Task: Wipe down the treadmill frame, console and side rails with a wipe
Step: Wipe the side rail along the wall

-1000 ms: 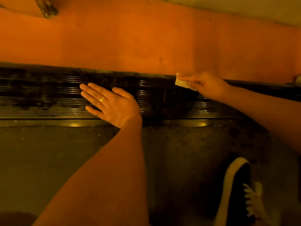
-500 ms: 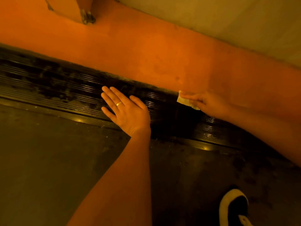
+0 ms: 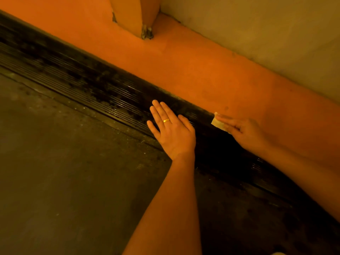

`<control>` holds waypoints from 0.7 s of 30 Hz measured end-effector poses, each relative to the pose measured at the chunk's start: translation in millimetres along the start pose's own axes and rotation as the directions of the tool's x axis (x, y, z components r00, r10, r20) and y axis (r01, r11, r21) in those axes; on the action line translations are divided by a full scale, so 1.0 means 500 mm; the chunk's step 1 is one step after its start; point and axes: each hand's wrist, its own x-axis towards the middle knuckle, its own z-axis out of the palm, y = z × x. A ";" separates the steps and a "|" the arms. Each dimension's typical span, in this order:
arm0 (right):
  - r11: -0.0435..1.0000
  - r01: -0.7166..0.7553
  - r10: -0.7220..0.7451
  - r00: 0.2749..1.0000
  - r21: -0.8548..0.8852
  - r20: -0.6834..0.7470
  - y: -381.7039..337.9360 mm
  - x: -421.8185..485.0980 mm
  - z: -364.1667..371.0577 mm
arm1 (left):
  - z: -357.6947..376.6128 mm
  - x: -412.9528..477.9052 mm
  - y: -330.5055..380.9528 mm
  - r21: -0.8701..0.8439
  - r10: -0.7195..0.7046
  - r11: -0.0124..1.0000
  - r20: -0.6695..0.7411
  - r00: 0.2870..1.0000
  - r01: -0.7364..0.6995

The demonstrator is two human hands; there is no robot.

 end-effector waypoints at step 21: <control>0.994 0.105 -0.105 0.993 0.012 0.046 -0.075 0.106 0.041 | 0.000 0.003 0.005 0.035 -0.014 0.999 0.020 1.000 0.014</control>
